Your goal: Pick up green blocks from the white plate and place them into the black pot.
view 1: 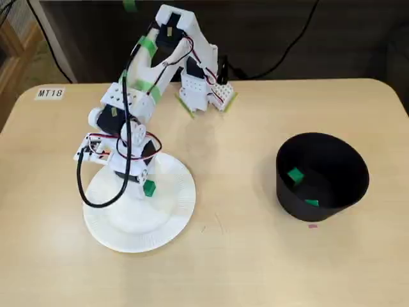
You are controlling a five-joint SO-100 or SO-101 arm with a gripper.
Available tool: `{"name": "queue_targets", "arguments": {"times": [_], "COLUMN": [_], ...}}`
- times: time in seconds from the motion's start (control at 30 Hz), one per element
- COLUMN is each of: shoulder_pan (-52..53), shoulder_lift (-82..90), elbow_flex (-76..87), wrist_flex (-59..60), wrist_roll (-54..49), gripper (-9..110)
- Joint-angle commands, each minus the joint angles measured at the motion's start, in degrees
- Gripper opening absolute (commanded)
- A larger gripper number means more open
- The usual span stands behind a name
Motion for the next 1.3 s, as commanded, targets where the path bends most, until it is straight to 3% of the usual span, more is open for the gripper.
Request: {"name": "queue_targets", "arguments": {"times": [0.0,0.2,0.37,0.5,0.7,0.77,0.9,1.1,1.27], "shoulder_pan": [0.09,-0.79,-4.66,-12.66,-30.41,-36.21,-47.72,-56.07,-59.68], "shoulder_lift": [-0.53,-0.09,5.36,11.87,25.40,32.61,53.26,53.09,46.76], "elbow_flex": [-1.85,-4.04,-15.64,-25.75,-24.96,-16.17,22.68,40.78,41.84], "wrist_flex": [-0.35,-0.53,-0.53,-1.85,-10.81,-16.44,-41.84,-52.91,-56.78], "wrist_roll": [0.26,-0.26,1.05,4.57,11.60,12.57,18.63,16.96,14.68], "gripper": [-2,-2,-2,-2,-2,-2,-3,-3,-3]}}
